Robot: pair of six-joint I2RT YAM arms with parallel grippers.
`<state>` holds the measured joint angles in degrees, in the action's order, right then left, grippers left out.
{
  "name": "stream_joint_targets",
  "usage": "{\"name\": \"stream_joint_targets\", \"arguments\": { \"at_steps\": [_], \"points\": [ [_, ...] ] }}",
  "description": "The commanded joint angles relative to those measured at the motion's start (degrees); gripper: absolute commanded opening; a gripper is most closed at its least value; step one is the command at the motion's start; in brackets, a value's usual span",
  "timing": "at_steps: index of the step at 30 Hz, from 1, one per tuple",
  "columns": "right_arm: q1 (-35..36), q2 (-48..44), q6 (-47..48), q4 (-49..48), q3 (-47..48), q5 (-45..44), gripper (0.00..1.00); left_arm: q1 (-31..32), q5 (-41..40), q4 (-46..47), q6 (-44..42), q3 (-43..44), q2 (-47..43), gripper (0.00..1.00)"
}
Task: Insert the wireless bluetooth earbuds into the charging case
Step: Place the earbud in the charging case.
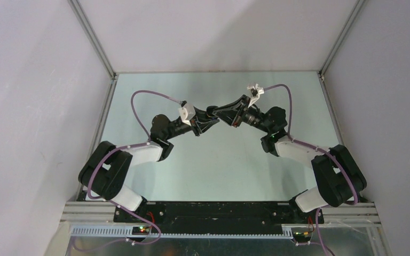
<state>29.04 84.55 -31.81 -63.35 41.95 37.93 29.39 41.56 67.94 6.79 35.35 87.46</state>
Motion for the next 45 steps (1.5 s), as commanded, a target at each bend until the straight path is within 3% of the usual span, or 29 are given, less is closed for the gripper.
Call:
{"name": "stream_joint_targets", "arguments": {
  "at_steps": [1,15,29,45],
  "points": [
    [0.19,-1.45,0.71,4.22,2.20,0.46,0.22,0.06,-0.67,3.61,-2.84,0.95,-0.71,0.03],
    [1.27,-2.49,4.97,18.65,7.33,1.95,0.22,0.14,-1.46,0.22,-6.04,0.38,-1.27,0.04],
    [2.69,-3.05,9.67,27.12,9.02,1.01,0.22,-0.01,-2.28,0.83,-4.93,0.01,-1.99,0.05],
    [1.88,-3.69,9.04,23.38,7.22,2.91,0.21,-0.47,-1.99,4.00,1.25,0.68,-1.70,0.05]
  ]
}}
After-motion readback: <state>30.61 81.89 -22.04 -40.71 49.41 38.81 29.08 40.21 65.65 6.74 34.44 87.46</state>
